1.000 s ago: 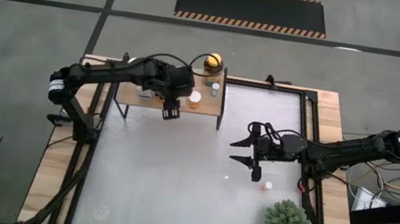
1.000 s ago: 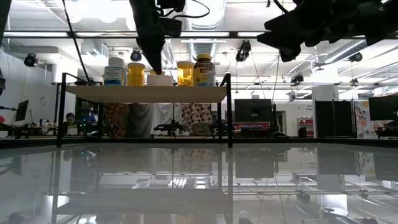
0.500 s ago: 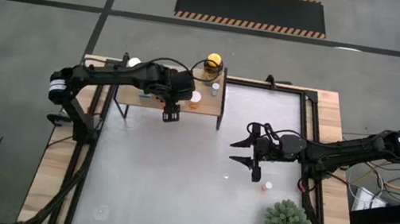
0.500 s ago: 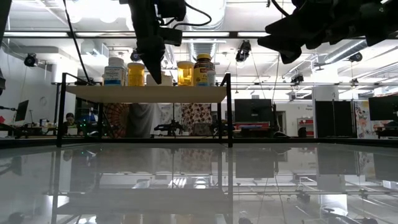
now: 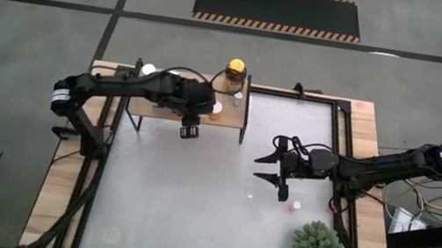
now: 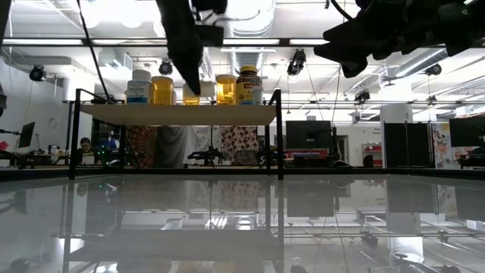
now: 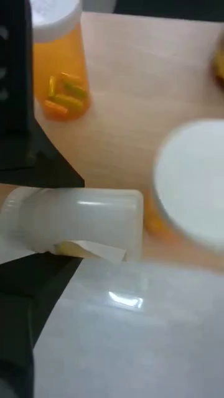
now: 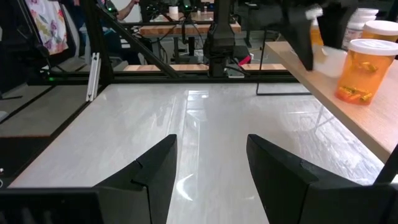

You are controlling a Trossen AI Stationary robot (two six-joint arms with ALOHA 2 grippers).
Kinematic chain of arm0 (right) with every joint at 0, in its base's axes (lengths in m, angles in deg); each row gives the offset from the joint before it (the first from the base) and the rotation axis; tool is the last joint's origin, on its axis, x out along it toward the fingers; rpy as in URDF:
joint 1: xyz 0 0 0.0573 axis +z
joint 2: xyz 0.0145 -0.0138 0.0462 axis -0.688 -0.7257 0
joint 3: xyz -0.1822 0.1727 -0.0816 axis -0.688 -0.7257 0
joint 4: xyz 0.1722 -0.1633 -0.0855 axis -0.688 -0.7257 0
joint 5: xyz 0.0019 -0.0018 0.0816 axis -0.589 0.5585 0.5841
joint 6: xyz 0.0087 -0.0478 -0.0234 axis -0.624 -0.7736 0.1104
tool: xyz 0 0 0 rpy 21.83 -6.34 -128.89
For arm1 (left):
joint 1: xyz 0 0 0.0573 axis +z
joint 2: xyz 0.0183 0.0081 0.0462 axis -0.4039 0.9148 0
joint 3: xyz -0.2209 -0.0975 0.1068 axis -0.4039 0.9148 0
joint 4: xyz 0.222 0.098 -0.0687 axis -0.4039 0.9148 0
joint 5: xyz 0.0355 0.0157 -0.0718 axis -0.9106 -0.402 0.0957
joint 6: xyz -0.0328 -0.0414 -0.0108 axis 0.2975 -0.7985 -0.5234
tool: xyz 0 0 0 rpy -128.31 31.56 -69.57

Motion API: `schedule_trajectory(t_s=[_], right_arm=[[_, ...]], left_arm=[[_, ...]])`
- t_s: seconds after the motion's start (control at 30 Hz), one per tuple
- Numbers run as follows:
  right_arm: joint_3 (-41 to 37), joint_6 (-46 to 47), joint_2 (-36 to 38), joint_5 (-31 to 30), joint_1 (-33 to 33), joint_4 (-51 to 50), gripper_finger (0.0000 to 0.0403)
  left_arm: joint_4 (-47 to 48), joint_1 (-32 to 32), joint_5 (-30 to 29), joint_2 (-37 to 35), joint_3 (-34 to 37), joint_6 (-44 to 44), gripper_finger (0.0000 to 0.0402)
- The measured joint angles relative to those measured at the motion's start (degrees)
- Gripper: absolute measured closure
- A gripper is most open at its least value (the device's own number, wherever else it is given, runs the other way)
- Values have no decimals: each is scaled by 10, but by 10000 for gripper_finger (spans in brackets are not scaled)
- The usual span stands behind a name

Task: Pick and place medicine bottles onto shelf by color
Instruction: Put the white pill bottle on the shelf

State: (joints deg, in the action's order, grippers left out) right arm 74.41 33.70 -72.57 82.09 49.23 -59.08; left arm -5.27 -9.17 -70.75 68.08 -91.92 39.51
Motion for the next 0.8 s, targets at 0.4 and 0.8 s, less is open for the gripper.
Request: schedule_trajectory(t_s=[0.4,0.8], right_arm=[[5,4,-52,1,0,96,218],[139,-85,-186,36,9,72,218]], left_arm=[[-104,-220,-21,-39,29,-82,275],[-207,-297,-95,-24,67,-138,272]])
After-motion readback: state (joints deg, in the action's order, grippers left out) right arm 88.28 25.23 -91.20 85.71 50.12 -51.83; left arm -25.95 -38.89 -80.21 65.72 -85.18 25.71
